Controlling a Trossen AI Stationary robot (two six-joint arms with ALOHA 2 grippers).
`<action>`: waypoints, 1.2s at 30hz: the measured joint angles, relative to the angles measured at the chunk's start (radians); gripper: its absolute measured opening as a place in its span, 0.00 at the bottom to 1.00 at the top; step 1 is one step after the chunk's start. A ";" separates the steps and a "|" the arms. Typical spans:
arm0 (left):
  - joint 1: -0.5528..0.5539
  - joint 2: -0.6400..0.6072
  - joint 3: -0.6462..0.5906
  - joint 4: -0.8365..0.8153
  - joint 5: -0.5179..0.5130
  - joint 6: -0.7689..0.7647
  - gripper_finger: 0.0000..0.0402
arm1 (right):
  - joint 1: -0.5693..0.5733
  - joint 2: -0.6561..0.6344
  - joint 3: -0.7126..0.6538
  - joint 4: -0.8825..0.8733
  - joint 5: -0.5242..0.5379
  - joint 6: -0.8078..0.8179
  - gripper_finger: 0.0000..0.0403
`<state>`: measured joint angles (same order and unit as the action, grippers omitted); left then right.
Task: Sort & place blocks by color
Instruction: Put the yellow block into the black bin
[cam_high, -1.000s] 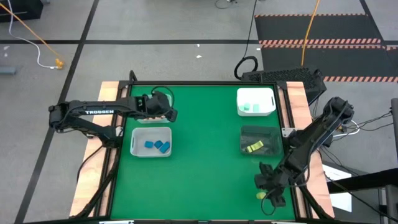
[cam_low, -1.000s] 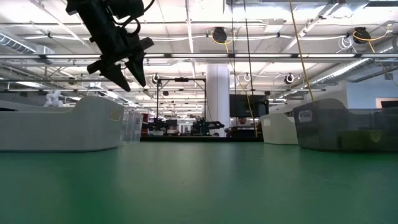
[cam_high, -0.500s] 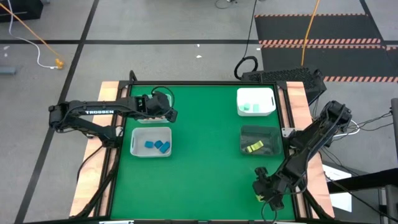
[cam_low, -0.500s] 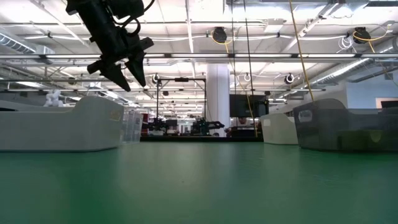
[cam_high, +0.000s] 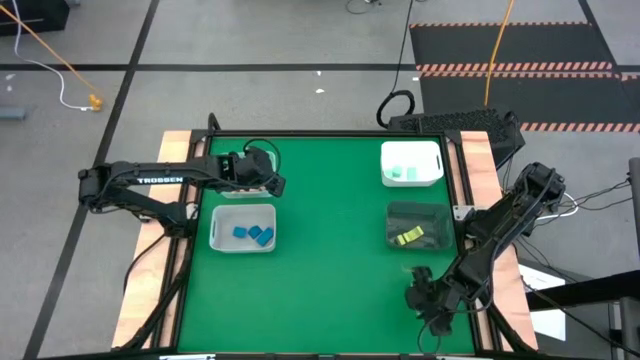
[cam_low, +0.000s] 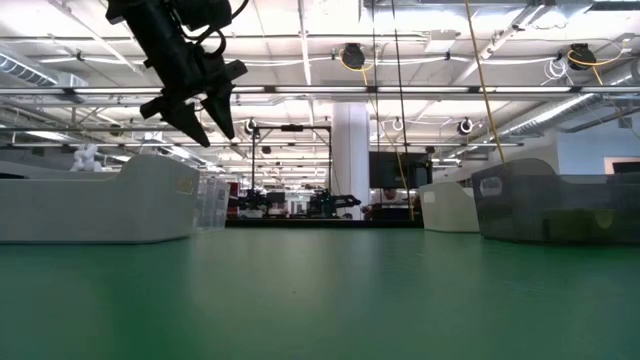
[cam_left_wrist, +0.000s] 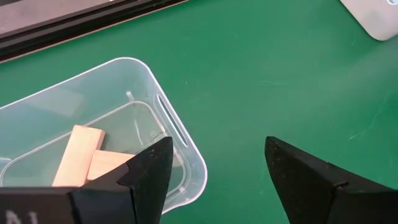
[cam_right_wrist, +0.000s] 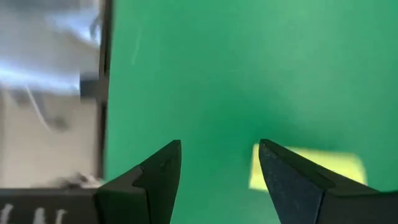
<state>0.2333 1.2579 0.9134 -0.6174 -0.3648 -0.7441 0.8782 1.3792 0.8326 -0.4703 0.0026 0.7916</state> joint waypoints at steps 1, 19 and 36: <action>0.000 0.000 0.000 0.000 0.000 -0.001 0.64 | -0.003 0.000 0.000 -0.003 -0.004 0.093 0.51; 0.000 0.000 0.000 0.000 0.000 -0.008 0.64 | 0.021 0.000 0.000 -0.129 -0.022 1.520 0.51; 0.000 0.000 0.000 0.000 0.000 0.005 0.64 | -0.053 0.123 -0.002 -0.167 -0.001 1.458 0.51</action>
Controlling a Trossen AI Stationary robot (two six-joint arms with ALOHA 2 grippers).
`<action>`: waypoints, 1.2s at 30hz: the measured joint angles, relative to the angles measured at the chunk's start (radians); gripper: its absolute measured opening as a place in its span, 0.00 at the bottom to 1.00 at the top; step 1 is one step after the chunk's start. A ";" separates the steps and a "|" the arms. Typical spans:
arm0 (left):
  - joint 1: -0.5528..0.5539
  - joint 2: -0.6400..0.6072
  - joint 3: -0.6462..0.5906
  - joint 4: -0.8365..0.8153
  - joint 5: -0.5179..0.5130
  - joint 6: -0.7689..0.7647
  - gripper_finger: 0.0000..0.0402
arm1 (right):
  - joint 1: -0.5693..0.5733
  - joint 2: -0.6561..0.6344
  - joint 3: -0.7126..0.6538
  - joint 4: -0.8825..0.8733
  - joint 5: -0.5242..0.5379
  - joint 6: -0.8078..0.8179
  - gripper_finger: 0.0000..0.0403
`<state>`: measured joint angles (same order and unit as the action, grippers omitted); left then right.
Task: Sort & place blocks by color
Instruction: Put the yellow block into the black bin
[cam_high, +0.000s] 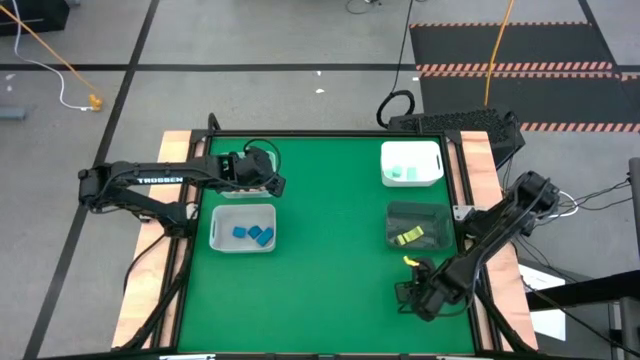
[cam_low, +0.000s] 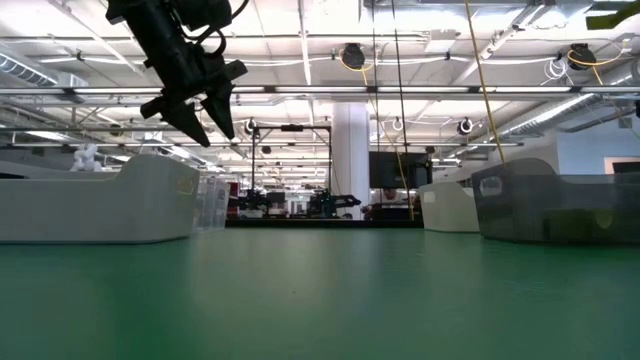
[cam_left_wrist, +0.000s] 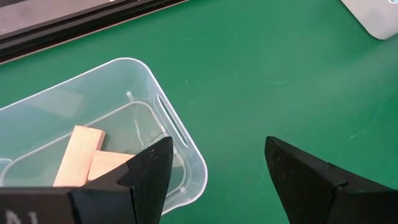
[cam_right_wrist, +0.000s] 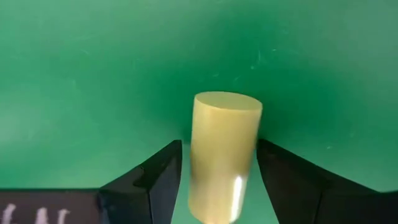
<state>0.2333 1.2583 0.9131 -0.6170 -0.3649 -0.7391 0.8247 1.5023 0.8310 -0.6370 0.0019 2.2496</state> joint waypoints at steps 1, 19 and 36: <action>0.000 0.000 0.000 0.000 0.000 0.000 0.64 | 0.000 0.009 0.000 0.004 -0.002 -0.007 0.50; 0.000 0.000 0.000 0.000 0.000 -0.002 0.64 | 0.000 -0.103 -0.003 0.089 0.151 -0.224 0.28; -0.022 0.000 0.000 0.001 0.000 -0.033 0.64 | -0.189 -0.424 -0.001 -0.283 0.741 -0.648 0.28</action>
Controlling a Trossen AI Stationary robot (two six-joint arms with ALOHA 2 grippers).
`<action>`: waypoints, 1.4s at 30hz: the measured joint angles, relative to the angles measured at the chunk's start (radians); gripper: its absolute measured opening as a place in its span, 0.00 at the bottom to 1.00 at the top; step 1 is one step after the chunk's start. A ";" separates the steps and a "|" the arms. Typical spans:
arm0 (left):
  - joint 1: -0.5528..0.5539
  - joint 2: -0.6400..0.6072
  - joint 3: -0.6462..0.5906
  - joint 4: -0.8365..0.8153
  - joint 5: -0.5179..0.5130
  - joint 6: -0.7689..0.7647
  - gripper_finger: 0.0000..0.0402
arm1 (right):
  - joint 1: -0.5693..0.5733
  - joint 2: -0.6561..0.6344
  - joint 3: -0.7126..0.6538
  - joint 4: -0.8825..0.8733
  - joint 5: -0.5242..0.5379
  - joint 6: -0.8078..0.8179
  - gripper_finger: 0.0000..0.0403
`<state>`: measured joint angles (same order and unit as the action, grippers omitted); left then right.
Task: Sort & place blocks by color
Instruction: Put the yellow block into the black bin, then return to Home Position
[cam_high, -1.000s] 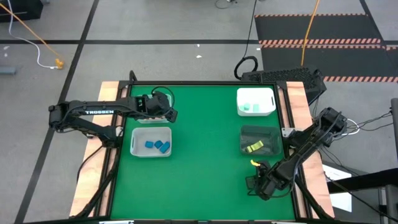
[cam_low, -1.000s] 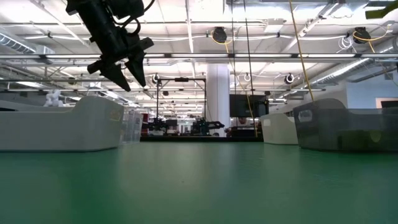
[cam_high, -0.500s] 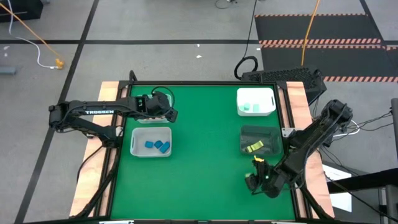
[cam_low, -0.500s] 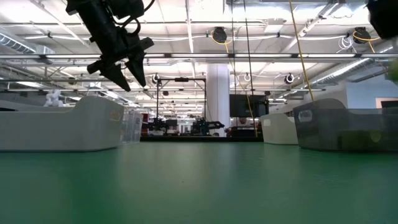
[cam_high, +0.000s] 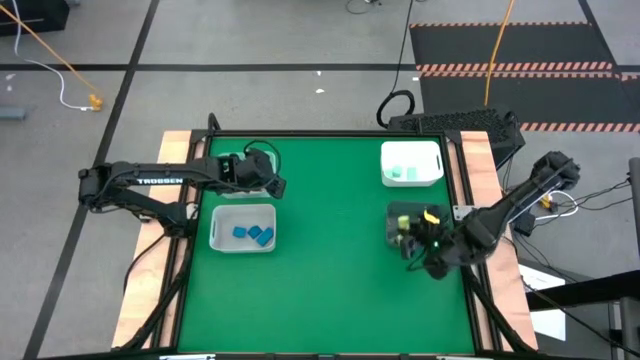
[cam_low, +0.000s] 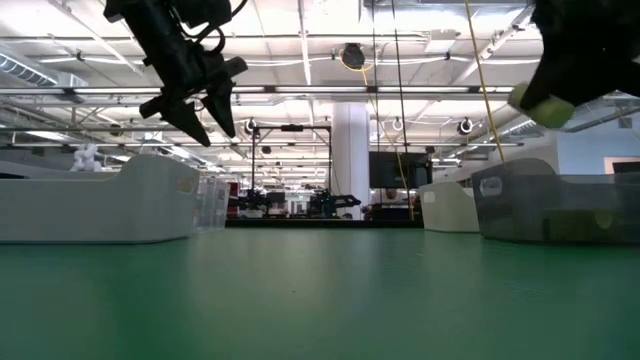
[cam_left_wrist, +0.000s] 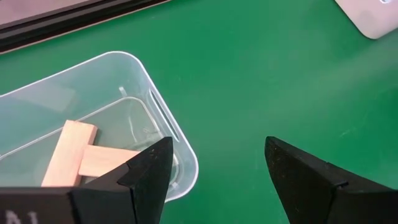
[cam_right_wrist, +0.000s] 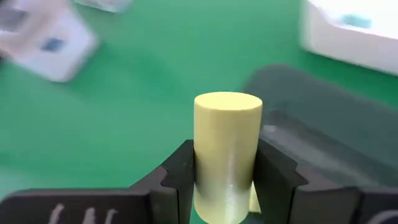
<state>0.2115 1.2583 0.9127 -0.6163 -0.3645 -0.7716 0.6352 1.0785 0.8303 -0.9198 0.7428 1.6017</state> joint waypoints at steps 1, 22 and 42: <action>-0.003 0.000 0.000 0.000 0.000 -0.001 0.64 | -0.025 -0.006 0.000 -0.043 -0.020 -0.007 0.28; -0.010 0.000 0.000 0.065 0.000 -0.041 0.64 | -0.333 -0.024 -0.121 -0.140 -0.441 -0.460 0.28; -0.019 -0.012 -0.001 0.097 0.000 -0.002 0.64 | -0.342 -0.040 -0.144 -0.042 -0.458 -0.466 0.81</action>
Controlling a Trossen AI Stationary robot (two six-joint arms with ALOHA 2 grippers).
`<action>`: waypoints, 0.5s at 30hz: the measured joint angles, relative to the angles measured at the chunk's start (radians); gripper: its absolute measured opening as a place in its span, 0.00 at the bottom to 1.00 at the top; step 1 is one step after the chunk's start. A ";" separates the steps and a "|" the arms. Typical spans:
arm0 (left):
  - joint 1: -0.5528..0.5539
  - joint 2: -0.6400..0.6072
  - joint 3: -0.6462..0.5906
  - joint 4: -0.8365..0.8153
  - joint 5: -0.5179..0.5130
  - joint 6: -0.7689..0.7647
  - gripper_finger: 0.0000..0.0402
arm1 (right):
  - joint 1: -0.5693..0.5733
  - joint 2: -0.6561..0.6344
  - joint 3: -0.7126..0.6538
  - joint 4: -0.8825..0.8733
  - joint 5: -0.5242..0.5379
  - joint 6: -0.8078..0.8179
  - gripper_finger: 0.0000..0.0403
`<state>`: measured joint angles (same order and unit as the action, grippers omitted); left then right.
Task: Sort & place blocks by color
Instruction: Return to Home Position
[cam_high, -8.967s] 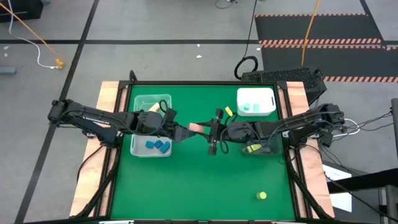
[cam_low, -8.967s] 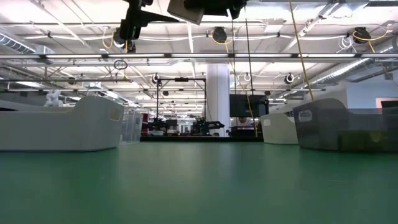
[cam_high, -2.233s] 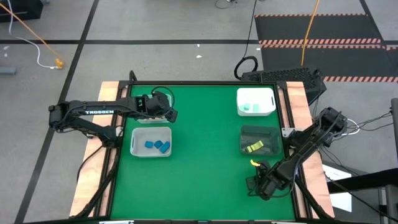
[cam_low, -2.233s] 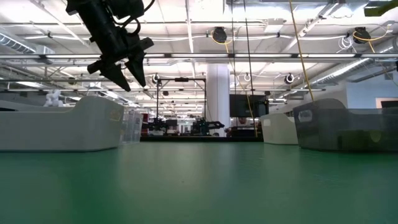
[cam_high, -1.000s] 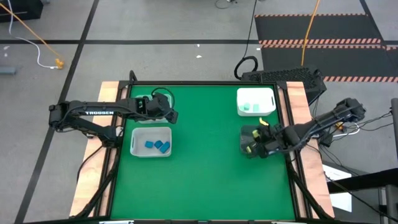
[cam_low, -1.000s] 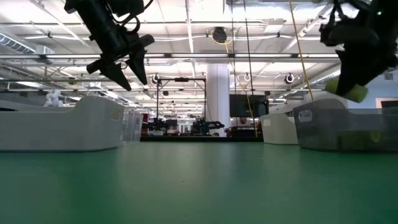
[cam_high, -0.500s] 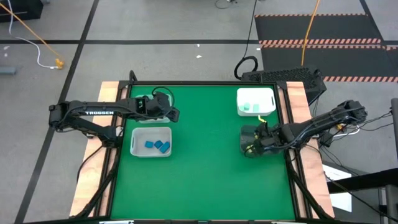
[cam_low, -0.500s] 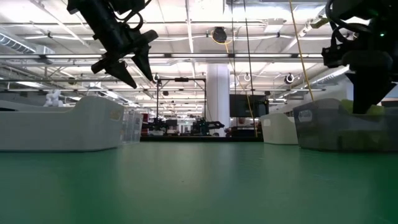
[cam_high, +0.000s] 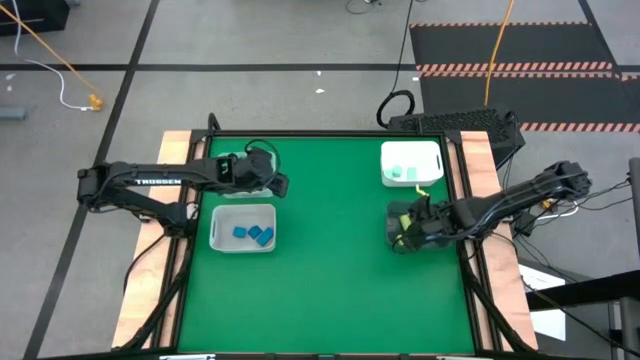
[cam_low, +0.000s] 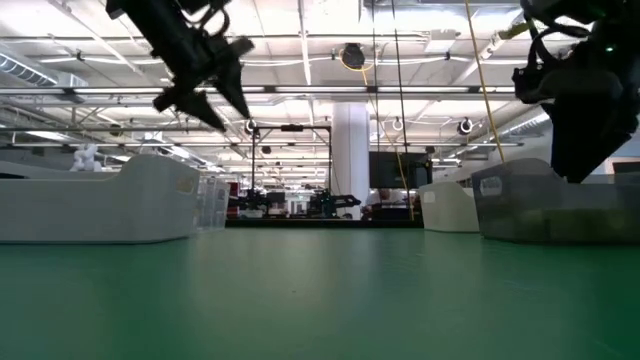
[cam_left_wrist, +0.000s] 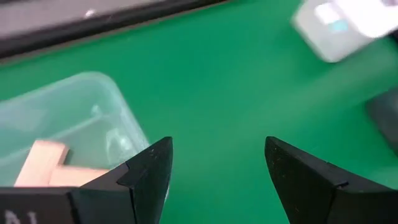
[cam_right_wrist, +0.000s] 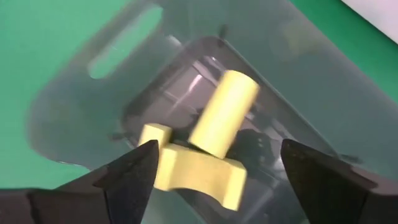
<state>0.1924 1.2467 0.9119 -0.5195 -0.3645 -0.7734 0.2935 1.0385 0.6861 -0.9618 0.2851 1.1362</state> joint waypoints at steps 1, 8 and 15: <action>-0.008 -0.009 0.000 0.020 -0.001 0.032 0.64 | 0.000 -0.006 0.000 0.013 0.001 0.000 0.82; -0.066 -0.138 0.000 0.102 -0.001 0.243 0.64 | -0.011 -0.079 0.000 0.194 0.002 -0.207 0.82; -0.105 -0.332 0.001 0.039 -0.003 0.419 0.64 | -0.081 -0.149 0.000 0.471 0.086 -0.451 0.82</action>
<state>0.0870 0.9144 0.9127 -0.4802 -0.3672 -0.3545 0.2126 0.8892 0.6865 -0.4906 0.3710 0.6856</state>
